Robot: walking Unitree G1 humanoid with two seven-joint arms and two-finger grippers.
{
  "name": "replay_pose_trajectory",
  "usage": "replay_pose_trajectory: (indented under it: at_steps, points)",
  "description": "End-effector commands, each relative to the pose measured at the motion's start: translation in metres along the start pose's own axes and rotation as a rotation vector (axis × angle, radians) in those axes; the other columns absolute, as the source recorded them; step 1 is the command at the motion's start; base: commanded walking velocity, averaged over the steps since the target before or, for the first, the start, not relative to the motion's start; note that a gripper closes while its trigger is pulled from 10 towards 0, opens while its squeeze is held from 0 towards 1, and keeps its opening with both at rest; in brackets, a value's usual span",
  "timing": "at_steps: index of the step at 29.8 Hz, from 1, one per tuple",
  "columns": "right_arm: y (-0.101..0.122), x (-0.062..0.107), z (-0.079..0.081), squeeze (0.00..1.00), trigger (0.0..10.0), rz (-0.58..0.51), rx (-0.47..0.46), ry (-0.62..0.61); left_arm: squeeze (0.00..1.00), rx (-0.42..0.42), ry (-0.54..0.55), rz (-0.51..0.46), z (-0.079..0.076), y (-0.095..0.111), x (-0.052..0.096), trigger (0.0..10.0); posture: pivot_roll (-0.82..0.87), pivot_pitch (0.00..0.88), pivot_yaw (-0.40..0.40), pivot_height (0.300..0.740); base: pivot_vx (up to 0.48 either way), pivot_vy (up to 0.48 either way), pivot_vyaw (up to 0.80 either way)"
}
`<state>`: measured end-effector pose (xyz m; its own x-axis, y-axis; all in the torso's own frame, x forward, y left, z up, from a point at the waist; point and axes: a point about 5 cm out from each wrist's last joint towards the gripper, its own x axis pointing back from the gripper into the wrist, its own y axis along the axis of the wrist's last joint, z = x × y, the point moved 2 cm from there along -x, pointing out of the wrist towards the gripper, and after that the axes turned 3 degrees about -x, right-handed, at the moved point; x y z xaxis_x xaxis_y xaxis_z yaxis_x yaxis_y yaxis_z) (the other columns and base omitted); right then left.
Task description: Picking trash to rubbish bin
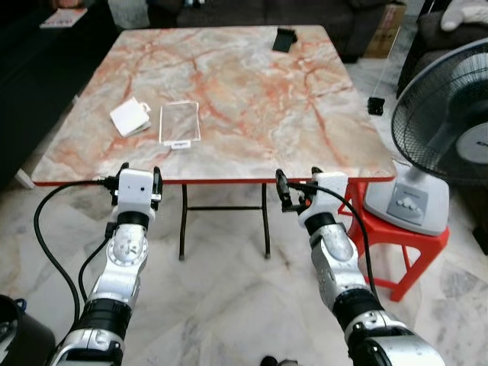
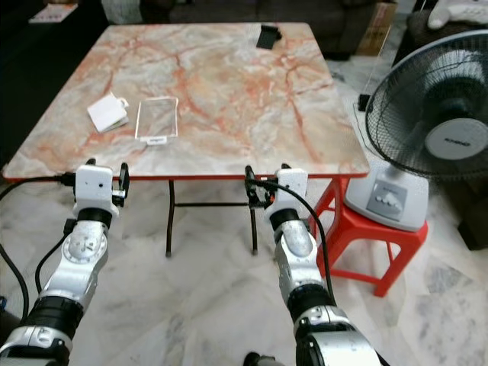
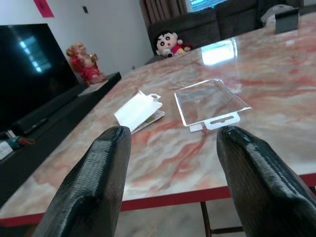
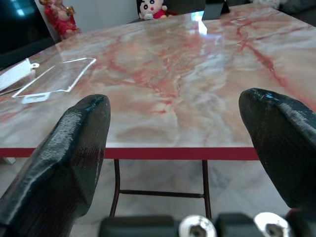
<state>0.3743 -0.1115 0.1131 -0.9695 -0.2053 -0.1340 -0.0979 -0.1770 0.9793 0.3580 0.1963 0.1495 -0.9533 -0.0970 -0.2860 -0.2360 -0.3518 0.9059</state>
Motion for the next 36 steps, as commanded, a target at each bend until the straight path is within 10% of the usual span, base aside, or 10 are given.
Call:
replay_pose_trajectory:
  at_steps: [1,36]
  points:
    - [0.0038,-0.0028,0.0052,0.00,10.0,-0.014,0.002,0.017,0.00,0.006,0.008,0.006,0.0004,0.0014,-0.0012,10.0,0.10,0.135,0.017,0.728,0.000,0.000,0.00]
    - [0.0040,-0.0039,0.0066,0.00,10.0,-0.008,0.024,0.021,0.00,0.016,0.037,0.020,0.0093,0.0020,-0.0046,10.0,0.10,0.118,0.017,0.728,0.000,0.000,0.07]
